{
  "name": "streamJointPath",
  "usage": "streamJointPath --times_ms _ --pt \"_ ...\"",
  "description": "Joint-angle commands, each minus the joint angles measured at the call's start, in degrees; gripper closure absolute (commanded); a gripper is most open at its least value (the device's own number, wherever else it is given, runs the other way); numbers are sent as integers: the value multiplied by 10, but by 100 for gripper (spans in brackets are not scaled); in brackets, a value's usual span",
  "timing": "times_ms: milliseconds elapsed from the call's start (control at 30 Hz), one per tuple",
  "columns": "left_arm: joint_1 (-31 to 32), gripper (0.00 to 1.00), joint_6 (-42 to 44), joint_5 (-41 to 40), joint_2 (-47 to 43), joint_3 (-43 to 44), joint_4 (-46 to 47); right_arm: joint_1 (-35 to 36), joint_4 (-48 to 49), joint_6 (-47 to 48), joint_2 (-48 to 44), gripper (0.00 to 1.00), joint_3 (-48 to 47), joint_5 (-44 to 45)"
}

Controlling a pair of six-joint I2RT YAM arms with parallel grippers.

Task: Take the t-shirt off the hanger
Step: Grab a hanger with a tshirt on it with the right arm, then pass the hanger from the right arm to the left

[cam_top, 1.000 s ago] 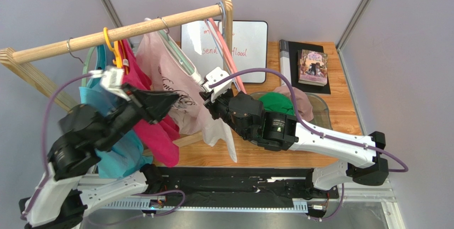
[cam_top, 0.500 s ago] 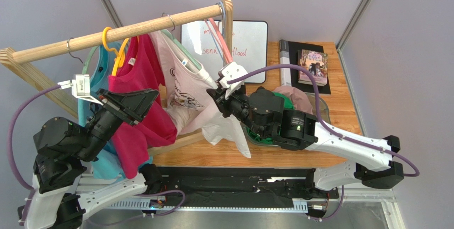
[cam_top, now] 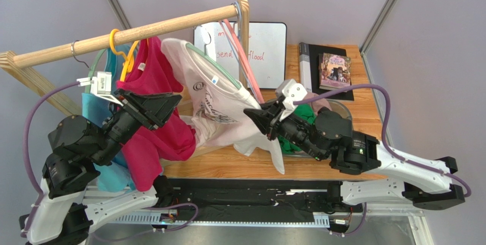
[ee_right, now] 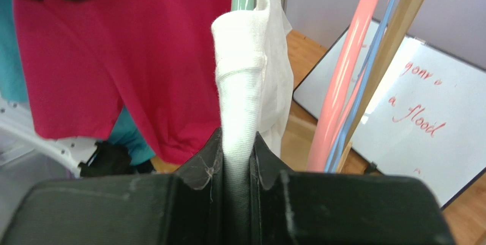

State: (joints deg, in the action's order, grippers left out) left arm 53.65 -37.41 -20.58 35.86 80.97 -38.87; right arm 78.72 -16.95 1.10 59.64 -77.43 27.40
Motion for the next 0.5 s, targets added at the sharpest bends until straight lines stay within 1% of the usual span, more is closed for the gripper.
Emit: streamJointPath --times_ms 0,33,100,167,267,400,467 --pt "2 44 -14 54 54 20 3 10 58 -35 -58 100 87 -32" --pt "2 45 -22 57 71 17 3 10 62 -37 -68 100 112 -27" --pt "2 45 -59 50 83 5 9 10 63 -44 -71 100 126 -23" --pt "2 43 -91 40 92 -26 40 11 64 -50 -73 100 138 -24" --pt "2 40 -128 40 109 -51 73 13 68 -57 -77 100 146 -27" --pt "2 39 -193 21 130 -60 69 14 66 -61 -76 100 149 -26" --pt "2 39 -227 4 130 -78 78 18 66 -61 -78 100 150 -25"
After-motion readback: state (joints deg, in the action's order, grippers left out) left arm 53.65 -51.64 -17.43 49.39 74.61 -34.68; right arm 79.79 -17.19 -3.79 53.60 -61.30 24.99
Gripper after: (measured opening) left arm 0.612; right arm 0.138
